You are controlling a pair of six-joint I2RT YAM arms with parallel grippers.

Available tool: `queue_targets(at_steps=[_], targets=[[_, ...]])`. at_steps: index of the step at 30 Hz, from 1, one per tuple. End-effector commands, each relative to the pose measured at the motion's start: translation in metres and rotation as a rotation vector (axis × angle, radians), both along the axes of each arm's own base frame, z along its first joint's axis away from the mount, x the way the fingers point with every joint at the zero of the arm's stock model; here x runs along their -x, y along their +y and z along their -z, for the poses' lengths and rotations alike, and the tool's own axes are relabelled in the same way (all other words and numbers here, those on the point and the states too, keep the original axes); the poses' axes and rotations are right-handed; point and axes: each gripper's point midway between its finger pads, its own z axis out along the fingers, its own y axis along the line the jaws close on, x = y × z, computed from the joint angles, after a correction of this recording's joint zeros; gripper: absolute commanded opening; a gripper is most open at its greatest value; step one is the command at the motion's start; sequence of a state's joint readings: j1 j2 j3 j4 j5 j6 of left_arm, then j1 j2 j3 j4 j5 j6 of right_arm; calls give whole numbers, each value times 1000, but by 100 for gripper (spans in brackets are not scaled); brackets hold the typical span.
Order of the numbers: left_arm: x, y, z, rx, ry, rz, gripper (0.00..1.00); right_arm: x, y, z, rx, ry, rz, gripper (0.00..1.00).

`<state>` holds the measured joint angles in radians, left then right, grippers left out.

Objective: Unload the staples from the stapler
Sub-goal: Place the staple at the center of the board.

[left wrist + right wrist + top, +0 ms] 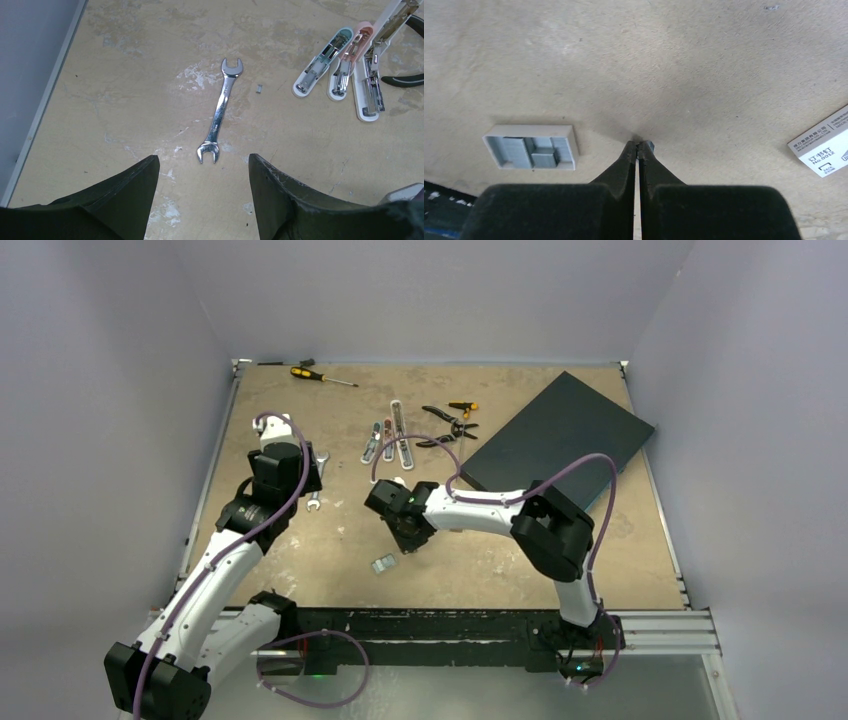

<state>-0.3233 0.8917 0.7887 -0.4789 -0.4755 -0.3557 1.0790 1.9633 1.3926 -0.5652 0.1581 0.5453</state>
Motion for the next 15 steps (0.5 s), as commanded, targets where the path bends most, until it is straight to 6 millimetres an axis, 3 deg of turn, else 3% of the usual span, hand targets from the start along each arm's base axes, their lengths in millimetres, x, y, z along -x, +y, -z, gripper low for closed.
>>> queue_targets(at_steps=[1,7,15], targets=[[-4,-3,-5,6,-29,11,64,-10,-21,15,112,-28,21,2],[-5,-3,-5,5,-27,12,65,-13,-13,4,55,-39,28,29],[-4,-4,-5,5,-27,13,65,-22,-7,-30,-25,-73,49,33]])
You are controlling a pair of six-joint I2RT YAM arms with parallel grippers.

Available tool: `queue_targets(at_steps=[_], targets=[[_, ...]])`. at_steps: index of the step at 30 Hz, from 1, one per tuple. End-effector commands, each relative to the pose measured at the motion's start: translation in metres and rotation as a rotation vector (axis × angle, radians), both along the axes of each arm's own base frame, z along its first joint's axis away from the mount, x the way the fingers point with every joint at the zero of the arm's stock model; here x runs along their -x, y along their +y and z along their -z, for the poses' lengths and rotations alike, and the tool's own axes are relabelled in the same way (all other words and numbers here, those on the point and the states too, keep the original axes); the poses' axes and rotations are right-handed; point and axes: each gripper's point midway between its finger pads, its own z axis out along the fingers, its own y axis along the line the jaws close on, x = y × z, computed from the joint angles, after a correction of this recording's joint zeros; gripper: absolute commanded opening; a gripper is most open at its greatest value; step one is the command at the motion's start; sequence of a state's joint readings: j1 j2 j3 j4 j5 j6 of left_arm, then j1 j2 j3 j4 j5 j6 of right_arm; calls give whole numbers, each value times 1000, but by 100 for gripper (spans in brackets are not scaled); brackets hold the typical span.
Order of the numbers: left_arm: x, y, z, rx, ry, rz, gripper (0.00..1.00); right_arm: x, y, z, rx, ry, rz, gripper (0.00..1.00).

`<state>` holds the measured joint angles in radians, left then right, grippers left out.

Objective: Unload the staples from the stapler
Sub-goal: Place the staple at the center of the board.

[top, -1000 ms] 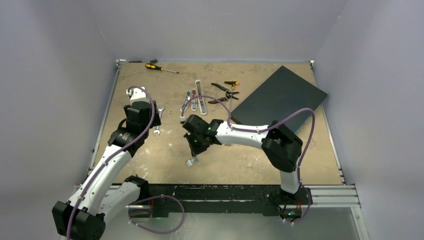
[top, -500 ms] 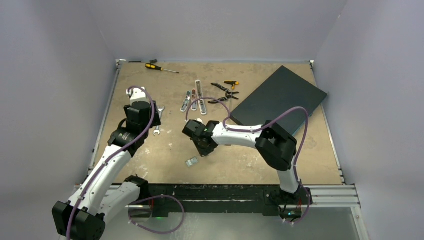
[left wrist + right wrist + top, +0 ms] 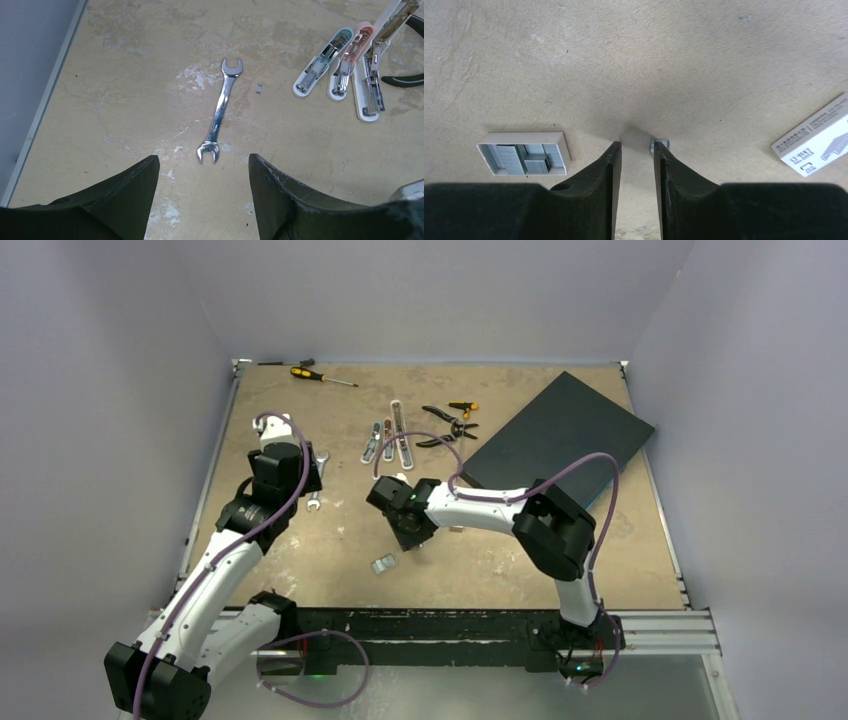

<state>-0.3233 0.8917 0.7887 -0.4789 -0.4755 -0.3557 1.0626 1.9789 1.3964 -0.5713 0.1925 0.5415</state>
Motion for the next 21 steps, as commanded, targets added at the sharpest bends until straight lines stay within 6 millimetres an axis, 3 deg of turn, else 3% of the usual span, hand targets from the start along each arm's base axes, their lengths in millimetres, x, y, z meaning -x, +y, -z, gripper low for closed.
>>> queue_targets(at_steps=[1,7,13,17,21], targets=[[-4,-3,-5,6,-29,13,65,-13,1,-38,-65,-55,30,33],[-4,-4,-5,6,-28,16,65,-17,-4,-48,-116,-40,45,33],[-4,-4,-5,7,-29,14,65,-16,-23,-33,-85,6,63,34],[-5,-4,-5,7,-28,16,65,-8,-15,-28,-132,59,37,47],[-4,-4,-5,7,-29,16,64,-4,-13,-20,-140,91,33,50]])
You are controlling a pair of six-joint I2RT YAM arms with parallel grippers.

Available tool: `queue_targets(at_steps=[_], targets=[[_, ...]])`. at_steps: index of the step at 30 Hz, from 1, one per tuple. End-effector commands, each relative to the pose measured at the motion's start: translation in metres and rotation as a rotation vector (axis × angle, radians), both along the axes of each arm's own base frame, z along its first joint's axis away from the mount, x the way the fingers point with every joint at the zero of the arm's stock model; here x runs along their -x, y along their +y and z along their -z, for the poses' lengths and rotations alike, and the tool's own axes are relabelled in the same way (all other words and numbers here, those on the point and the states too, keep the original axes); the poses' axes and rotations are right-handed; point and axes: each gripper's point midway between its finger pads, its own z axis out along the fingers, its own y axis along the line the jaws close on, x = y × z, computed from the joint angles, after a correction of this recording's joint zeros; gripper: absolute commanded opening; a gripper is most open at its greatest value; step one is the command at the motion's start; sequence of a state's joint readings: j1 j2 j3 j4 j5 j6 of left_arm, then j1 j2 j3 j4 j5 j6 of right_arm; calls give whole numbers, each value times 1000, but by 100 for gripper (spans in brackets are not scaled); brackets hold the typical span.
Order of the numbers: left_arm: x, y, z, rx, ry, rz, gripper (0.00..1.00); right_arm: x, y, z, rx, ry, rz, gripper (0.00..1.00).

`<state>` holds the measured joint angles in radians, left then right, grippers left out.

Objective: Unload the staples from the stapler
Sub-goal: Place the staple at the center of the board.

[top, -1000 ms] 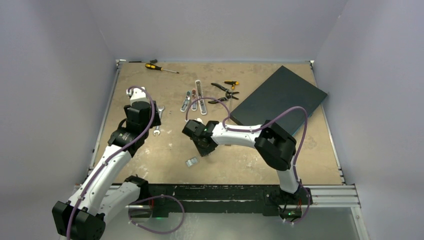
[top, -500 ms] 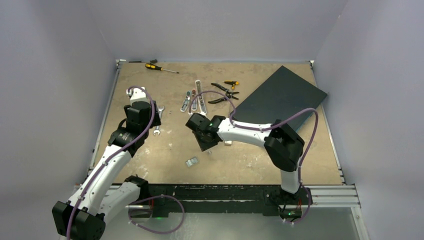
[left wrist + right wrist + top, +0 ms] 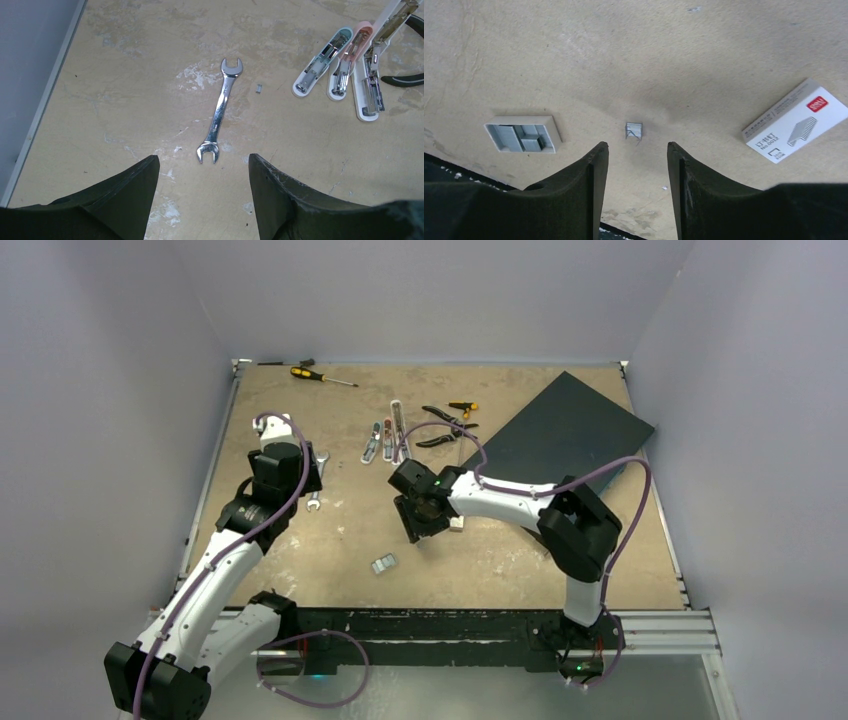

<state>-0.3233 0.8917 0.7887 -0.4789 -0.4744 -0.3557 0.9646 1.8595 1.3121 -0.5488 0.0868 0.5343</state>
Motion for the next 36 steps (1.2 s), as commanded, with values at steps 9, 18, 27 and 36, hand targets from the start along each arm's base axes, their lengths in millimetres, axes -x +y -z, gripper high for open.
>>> queue_targets(at_steps=[9,18,27,36], targets=[[-5,-4,-5,7,-29,15,64,8,8,13,-27,53,-31,46],[-4,-4,-5,7,-30,15,64,4,1,18,22,36,-21,44],[-4,-4,-6,9,-33,18,64,1,0,25,33,20,-27,33],[-5,-5,-5,9,-29,19,65,1,1,25,31,21,-39,38]])
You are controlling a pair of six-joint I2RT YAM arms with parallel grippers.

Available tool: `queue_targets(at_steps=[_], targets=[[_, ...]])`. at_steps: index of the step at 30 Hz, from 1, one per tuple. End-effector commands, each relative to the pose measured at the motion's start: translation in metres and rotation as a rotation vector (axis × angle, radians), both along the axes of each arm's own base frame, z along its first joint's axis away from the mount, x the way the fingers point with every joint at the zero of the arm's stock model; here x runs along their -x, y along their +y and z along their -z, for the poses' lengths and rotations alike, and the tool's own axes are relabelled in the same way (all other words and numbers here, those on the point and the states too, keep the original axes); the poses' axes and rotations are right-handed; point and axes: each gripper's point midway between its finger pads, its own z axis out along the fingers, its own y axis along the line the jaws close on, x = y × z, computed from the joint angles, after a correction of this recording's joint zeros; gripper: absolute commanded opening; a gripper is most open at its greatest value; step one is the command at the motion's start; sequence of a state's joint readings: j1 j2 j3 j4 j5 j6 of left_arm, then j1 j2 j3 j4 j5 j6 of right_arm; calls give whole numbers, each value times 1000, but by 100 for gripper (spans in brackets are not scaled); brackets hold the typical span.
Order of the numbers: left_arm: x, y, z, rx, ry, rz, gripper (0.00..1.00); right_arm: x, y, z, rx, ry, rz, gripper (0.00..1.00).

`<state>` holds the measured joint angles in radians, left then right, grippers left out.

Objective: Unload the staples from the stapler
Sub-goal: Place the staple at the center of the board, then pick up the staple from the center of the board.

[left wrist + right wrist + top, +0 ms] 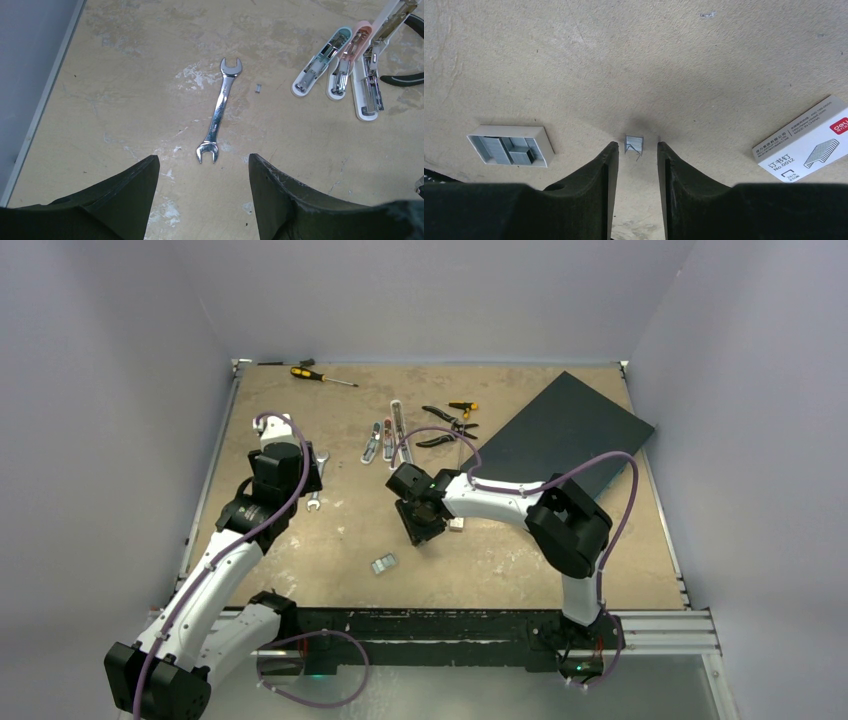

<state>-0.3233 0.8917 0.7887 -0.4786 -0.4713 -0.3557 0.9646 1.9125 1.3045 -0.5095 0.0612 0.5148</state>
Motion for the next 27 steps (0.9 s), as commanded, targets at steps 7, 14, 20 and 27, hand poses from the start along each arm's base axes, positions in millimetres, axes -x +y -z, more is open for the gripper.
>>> queue_targets(at_steps=[7,14,20,27], targets=[[-4,-4,-5,8,-30,17,65,-1,5,0,-10,-5,-25,39],[-4,-4,-6,8,-33,16,65,8,9,7,-11,26,-54,36],[-4,-4,-6,8,-33,18,64,12,-2,19,47,36,-56,34],[-4,-5,-5,8,-31,20,65,10,-6,16,71,23,-52,16]])
